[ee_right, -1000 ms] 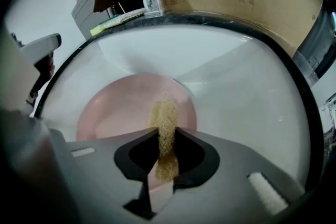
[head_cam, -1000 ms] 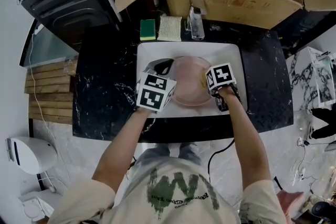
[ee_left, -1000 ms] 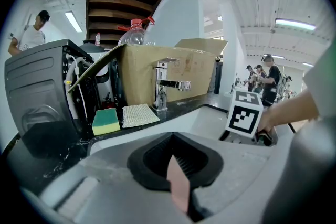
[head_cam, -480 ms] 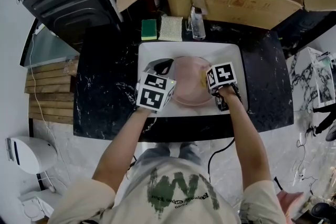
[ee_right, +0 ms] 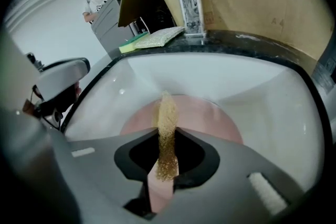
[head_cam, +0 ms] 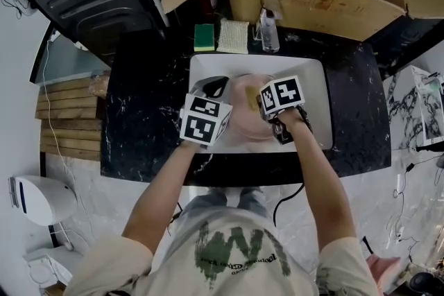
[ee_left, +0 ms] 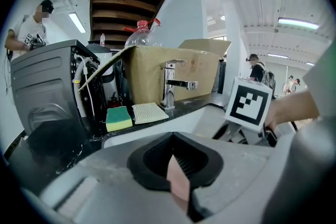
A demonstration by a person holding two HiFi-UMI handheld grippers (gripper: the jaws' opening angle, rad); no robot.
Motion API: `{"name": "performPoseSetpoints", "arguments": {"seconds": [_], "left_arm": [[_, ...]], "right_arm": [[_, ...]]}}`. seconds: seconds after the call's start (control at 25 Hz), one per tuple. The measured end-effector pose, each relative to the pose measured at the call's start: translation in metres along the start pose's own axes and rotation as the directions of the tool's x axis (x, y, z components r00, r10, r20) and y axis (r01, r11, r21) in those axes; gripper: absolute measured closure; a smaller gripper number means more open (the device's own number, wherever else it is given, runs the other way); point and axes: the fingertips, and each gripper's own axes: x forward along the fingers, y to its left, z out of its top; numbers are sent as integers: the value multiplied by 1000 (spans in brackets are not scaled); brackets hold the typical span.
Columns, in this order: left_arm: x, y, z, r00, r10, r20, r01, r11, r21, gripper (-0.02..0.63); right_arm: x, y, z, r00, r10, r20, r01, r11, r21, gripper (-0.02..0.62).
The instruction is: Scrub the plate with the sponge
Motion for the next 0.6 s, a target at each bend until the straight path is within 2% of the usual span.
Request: {"name": "performPoseSetpoints", "arguments": {"seconds": [0.6], "left_arm": [[-8,16,-5,1000,14,2,-14,1000,-13,604]], "right_arm": [[26,62,2,993,108,-42,-110,993,-39,532]]}}
